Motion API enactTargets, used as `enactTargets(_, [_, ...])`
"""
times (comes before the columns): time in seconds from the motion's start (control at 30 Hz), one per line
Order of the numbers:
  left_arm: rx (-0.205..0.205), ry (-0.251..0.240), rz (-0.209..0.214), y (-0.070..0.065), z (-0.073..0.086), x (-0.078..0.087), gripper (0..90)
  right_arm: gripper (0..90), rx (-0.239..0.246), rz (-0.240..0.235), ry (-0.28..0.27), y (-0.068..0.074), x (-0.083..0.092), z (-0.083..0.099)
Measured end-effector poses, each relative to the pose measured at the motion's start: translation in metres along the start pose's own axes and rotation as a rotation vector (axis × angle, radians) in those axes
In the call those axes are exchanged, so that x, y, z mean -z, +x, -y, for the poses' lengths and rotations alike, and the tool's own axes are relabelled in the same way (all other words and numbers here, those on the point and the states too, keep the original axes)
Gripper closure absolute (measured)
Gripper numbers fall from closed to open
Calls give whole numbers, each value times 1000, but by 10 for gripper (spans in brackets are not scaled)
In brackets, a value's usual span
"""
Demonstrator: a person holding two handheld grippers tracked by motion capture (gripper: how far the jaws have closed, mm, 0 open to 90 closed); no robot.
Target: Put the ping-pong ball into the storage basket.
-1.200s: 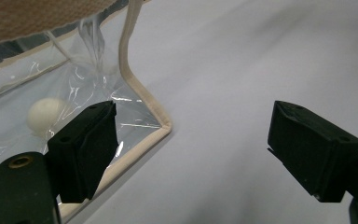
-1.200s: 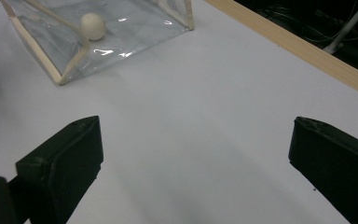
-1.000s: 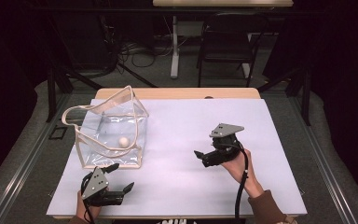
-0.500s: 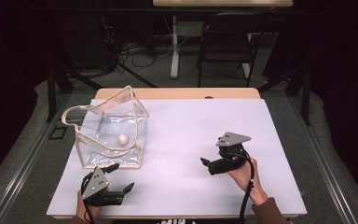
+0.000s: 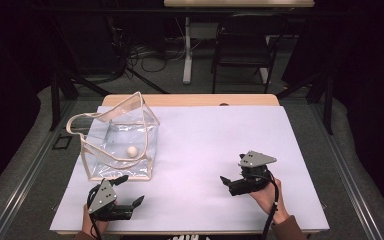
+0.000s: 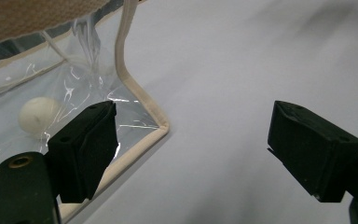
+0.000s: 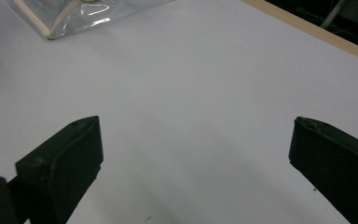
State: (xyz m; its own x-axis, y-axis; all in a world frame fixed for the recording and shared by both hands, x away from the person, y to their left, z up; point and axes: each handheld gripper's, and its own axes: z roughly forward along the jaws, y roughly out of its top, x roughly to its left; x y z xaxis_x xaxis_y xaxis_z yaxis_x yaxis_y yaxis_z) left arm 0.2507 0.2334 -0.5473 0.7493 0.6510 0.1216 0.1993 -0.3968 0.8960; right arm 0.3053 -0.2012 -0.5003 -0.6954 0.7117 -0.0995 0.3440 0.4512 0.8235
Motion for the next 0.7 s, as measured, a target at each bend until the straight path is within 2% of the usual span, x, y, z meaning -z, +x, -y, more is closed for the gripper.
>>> enactTargets(0.7, [-4, 4, -3, 0, 0, 0, 160, 22, 22, 35, -33, 7, 20, 33])
